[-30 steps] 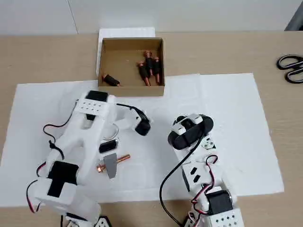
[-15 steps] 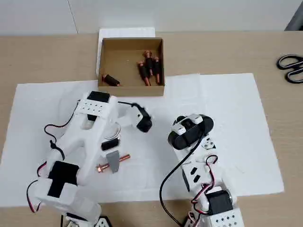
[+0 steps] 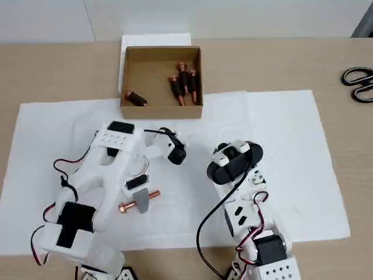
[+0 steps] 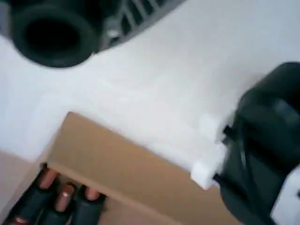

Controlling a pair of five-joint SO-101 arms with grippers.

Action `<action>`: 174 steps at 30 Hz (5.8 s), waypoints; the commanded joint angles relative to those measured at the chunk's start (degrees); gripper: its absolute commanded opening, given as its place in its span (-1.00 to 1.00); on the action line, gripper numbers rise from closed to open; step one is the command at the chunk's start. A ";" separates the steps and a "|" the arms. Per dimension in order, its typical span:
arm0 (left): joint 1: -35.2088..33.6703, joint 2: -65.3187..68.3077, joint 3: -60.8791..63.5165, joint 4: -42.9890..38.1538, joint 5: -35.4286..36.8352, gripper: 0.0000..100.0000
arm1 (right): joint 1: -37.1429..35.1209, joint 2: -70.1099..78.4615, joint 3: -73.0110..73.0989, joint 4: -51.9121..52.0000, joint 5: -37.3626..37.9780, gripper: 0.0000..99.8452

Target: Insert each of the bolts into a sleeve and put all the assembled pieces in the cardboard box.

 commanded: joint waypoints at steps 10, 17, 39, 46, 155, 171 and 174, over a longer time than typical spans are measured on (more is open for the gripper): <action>-0.09 -0.09 1.80 -3.43 0.53 -0.97 | 0.13 -1.01 -0.97 -0.31 0.26 -0.99; 1.93 -0.18 -10.51 11.25 0.62 -0.99 | 0.13 -1.01 -0.97 -0.31 0.26 -0.99; -0.18 0.53 -26.15 17.41 -44.48 -0.99 | 0.04 -1.01 -0.97 -0.40 0.18 -0.99; -2.81 0.62 -26.24 4.66 -56.26 -0.99 | 0.04 -1.01 -1.05 -0.40 0.18 -0.99; -13.10 23.65 -31.69 -0.53 130.02 -0.57 | 0.04 -1.01 1.67 -3.03 0.18 -0.99; -11.52 23.12 -31.78 -4.84 134.42 -0.99 | 0.04 -1.01 1.67 -3.12 0.18 -0.99; -11.08 23.12 -31.78 -4.75 134.51 -0.99 | 0.04 -1.01 1.67 -3.12 0.18 -0.99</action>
